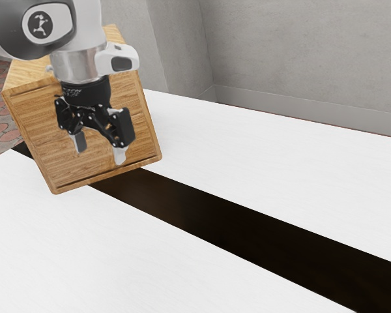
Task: Pull the drawer handle with one arm to open the drawer
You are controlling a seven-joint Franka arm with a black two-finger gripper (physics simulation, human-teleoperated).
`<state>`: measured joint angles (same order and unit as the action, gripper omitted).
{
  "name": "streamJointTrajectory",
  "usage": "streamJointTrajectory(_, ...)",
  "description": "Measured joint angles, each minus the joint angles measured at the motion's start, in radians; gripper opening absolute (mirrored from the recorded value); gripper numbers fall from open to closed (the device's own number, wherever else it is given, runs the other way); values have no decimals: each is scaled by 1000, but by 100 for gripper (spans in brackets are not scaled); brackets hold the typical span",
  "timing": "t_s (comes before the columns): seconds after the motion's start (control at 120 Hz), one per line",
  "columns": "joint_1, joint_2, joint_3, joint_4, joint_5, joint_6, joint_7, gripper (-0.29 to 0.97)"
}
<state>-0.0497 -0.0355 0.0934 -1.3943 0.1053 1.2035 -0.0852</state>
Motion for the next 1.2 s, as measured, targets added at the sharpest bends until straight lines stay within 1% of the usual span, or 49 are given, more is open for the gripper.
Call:
streamJointTrajectory(0.075, 10, 0, 0, -2, 3, 81, -13, 68)
streamJointTrajectory(0.158, 14, 0, 0, -2, 5, 143, -25, 68)
streamJointTrajectory(0.375, -5, 0, 0, 5, 6, 221, -50, 68)
streamJointTrajectory(0.492, -20, -13, 1, 152, 8, 209, -60, 68)
streamJointTrajectory(0.592, -18, -15, -3, 204, 9, 202, -68, 68)
streamJointTrajectory(0.783, -13, -3, 2, 206, 21, 195, -56, 68)
streamJointTrajectory(1.042, 25, 4, 3, 202, 30, 191, 103, 68)
streamJointTrajectory(1.2, 30, 7, 5, 201, 31, 188, 178, 68)
